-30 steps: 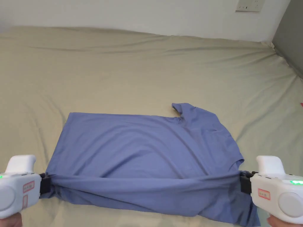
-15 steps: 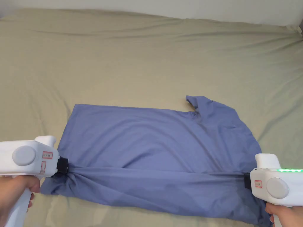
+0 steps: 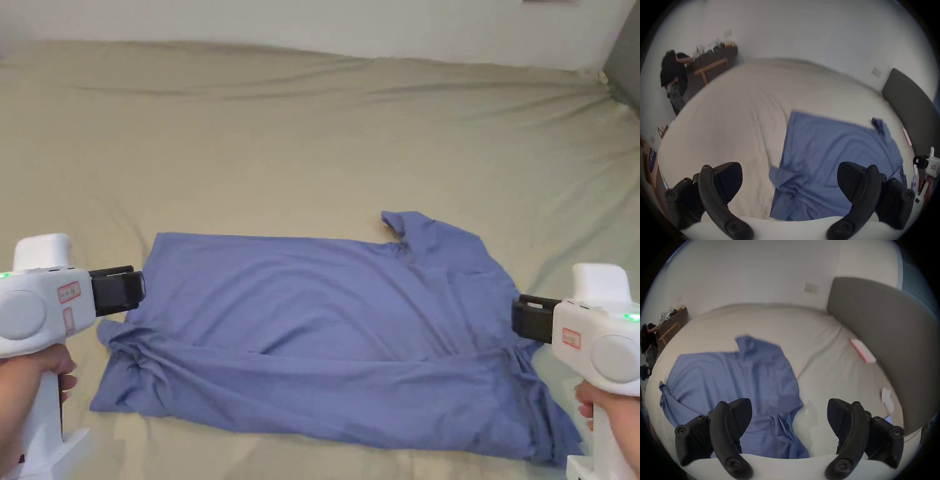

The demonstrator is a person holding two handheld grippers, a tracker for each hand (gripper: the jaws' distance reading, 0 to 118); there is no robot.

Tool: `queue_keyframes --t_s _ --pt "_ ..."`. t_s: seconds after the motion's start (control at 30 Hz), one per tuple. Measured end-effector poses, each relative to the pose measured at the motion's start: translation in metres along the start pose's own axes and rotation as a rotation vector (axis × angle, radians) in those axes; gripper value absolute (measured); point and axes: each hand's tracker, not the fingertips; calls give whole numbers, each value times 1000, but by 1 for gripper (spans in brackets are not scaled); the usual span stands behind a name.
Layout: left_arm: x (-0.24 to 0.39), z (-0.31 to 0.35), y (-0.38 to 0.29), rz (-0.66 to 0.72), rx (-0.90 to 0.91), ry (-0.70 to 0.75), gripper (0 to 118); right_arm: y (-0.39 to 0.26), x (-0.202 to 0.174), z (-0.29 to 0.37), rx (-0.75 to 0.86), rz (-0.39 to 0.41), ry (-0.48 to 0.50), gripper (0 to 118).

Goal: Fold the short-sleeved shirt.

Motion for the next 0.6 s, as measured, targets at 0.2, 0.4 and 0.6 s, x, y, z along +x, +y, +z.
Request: queue_keyframes --t_s 0.2,0.4,0.6 --pt "42 102 13 -75 384 -47 115 41 -29 111 309 51 38 100" --pt "85 170 4 -193 564 -55 96 44 -69 174 437 150 70 89" --pt "107 182 -13 -272 565 -40 8 26 -89 191 480 213 63 2"
